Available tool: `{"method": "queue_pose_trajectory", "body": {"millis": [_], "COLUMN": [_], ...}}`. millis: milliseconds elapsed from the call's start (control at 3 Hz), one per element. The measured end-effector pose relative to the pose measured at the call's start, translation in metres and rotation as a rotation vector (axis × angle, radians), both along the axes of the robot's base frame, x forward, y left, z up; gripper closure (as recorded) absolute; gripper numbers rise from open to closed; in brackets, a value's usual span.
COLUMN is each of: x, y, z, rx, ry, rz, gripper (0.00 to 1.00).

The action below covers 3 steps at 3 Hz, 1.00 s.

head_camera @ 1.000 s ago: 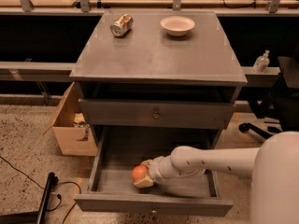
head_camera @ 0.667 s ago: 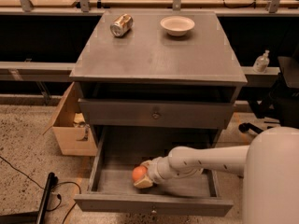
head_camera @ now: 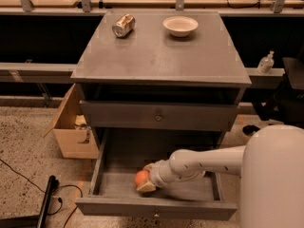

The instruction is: Place orange can into middle drawer

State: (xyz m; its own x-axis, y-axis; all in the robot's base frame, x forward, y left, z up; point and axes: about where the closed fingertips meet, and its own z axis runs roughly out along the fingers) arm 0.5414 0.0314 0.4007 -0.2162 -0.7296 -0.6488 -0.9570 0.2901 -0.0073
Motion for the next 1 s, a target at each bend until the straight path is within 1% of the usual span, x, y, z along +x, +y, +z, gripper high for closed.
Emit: {"method": "queue_pose_trajectory", "body": {"millis": [333,667,1000], "x": [0.0,0.001,0.002], "y": [-0.002,-0.007,-0.026], "z": [0.001,0.006,0.026], "rx": [-0.008,-0.016,-0.023], "ry": [-0.005,-0.009,-0.025], "rz": [-0.003,-0.008,-0.035], "gripper": [0.14,0.29,0.3]}}
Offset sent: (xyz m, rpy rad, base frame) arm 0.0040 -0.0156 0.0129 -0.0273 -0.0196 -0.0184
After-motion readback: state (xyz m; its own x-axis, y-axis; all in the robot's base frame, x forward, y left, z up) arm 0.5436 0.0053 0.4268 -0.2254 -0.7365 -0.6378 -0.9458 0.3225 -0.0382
